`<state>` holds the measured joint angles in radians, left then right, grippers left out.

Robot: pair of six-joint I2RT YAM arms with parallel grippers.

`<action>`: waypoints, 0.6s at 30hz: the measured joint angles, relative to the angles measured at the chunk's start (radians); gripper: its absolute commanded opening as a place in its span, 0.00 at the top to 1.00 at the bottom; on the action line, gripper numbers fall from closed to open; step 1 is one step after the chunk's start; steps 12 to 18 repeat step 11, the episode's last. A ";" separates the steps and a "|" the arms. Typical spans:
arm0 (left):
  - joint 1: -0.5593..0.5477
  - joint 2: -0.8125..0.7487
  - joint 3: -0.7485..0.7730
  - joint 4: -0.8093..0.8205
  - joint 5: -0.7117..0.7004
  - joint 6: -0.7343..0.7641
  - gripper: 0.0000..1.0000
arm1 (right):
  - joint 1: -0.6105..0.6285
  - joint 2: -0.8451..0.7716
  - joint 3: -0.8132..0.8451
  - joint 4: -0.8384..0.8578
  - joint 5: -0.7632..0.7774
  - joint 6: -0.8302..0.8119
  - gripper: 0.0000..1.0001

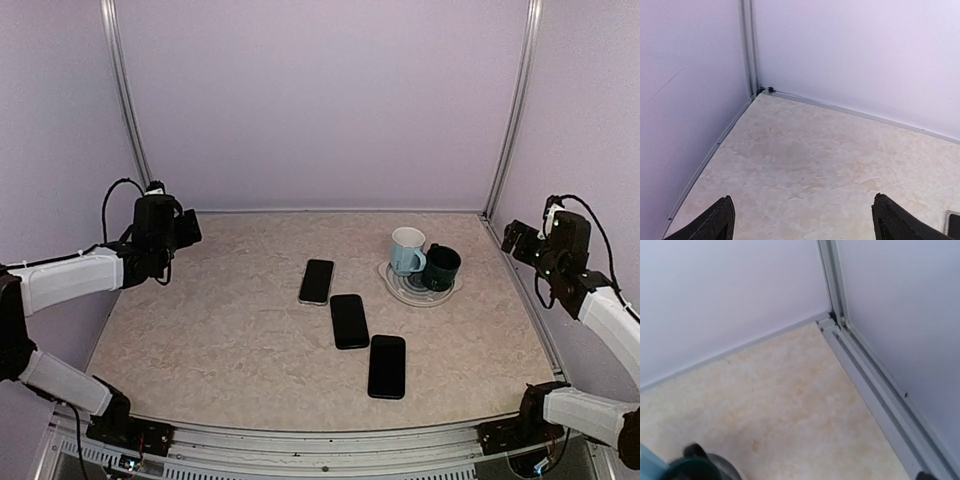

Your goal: Put the phone into the phone case

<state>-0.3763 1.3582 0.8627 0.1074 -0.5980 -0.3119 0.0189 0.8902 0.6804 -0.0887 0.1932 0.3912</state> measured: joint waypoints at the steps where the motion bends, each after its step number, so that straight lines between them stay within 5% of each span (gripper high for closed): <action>1: 0.000 -0.010 -0.036 0.026 -0.031 0.007 0.03 | -0.002 -0.011 -0.044 0.032 0.004 -0.001 0.01; 9: 0.018 -0.025 -0.243 0.284 -0.286 0.080 0.01 | -0.002 -0.053 -0.244 0.095 0.193 0.206 0.01; 18: 0.023 -0.019 -0.275 0.337 -0.313 0.100 0.01 | -0.002 -0.026 -0.241 0.092 0.222 0.236 0.01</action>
